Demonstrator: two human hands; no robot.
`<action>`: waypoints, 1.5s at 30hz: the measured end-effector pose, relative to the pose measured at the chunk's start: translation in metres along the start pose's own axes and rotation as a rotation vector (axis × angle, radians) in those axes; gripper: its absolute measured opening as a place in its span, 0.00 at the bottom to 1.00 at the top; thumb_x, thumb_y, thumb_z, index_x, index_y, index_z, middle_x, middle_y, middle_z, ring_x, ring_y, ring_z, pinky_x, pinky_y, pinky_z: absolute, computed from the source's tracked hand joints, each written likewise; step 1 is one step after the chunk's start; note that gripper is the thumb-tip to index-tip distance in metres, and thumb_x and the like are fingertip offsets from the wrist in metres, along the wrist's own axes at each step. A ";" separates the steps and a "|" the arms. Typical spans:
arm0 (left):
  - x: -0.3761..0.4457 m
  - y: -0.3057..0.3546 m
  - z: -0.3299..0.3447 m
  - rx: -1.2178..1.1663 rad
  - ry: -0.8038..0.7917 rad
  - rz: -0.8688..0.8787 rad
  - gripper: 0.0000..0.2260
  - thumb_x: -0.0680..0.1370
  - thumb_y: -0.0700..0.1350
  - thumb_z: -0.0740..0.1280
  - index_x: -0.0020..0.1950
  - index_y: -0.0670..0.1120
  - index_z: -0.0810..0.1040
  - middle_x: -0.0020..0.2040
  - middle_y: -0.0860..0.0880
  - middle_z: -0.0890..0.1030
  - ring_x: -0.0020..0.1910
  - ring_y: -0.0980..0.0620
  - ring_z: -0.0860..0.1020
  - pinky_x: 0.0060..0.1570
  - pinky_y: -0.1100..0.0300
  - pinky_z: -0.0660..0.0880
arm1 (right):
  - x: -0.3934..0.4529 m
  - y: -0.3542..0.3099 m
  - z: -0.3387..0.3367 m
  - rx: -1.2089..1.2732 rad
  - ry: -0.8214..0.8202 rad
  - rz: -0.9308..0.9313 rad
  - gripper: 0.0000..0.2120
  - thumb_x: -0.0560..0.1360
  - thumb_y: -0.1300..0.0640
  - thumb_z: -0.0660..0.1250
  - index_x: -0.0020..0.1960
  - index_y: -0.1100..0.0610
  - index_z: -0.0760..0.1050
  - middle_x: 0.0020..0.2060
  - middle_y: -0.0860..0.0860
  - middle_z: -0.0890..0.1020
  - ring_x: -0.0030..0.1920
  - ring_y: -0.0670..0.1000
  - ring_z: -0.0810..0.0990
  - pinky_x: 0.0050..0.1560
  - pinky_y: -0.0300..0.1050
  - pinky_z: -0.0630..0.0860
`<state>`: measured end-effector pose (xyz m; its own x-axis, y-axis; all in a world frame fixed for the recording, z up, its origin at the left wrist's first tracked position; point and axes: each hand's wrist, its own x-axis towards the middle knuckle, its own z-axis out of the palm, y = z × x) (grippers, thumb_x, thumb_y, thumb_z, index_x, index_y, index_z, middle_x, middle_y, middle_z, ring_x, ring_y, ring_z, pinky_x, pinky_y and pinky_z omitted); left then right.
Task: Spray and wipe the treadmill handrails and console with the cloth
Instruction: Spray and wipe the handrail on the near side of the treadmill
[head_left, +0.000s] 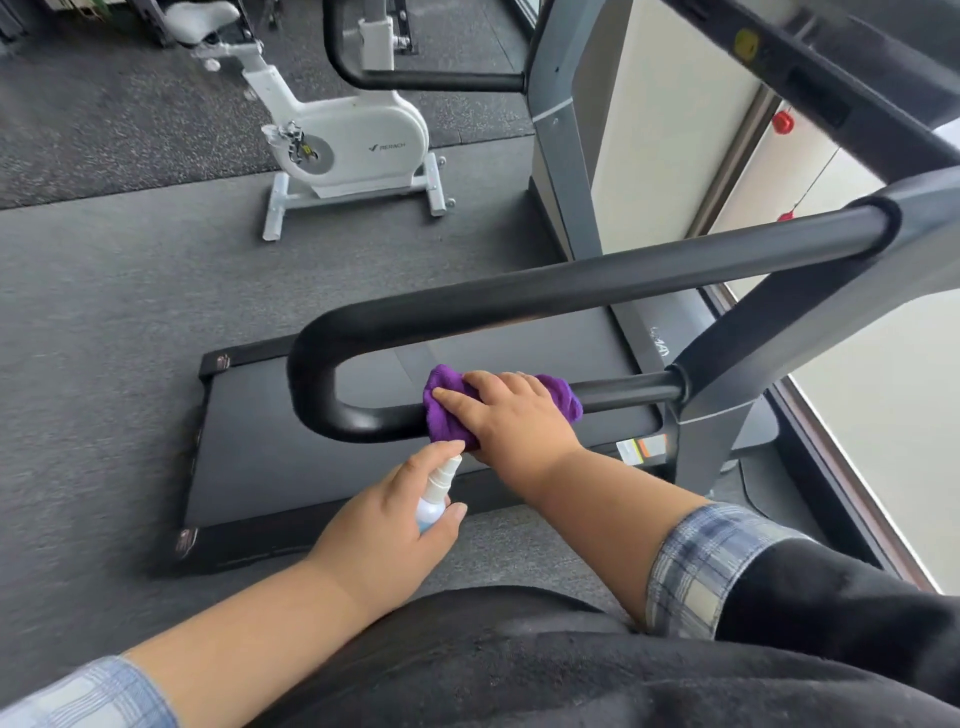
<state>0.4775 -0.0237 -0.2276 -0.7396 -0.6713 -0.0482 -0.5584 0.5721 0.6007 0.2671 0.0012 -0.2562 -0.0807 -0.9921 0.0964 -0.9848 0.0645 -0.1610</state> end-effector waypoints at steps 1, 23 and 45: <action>0.004 0.008 0.005 0.001 -0.004 -0.004 0.28 0.78 0.53 0.70 0.67 0.72 0.57 0.56 0.65 0.73 0.49 0.66 0.69 0.46 0.80 0.64 | -0.007 0.015 -0.003 -0.003 -0.009 0.017 0.34 0.75 0.50 0.72 0.77 0.43 0.63 0.70 0.53 0.71 0.64 0.61 0.72 0.68 0.58 0.65; 0.015 0.088 0.068 -0.020 0.026 -0.212 0.27 0.76 0.54 0.69 0.68 0.72 0.59 0.58 0.76 0.72 0.54 0.73 0.72 0.51 0.80 0.65 | -0.019 0.075 -0.018 0.072 -0.119 -0.088 0.34 0.73 0.29 0.50 0.75 0.42 0.63 0.70 0.52 0.71 0.64 0.61 0.72 0.65 0.61 0.68; -0.018 0.067 0.055 -0.067 0.072 -0.429 0.28 0.78 0.52 0.70 0.66 0.74 0.57 0.57 0.57 0.80 0.53 0.52 0.78 0.57 0.55 0.75 | 0.003 0.049 -0.006 0.028 -0.011 -0.158 0.30 0.73 0.32 0.65 0.69 0.49 0.72 0.60 0.53 0.79 0.54 0.60 0.80 0.51 0.56 0.77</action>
<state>0.4329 0.0530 -0.2298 -0.4162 -0.8742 -0.2503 -0.7820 0.2037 0.5890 0.2176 0.0022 -0.2580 0.0763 -0.9907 0.1122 -0.9805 -0.0950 -0.1719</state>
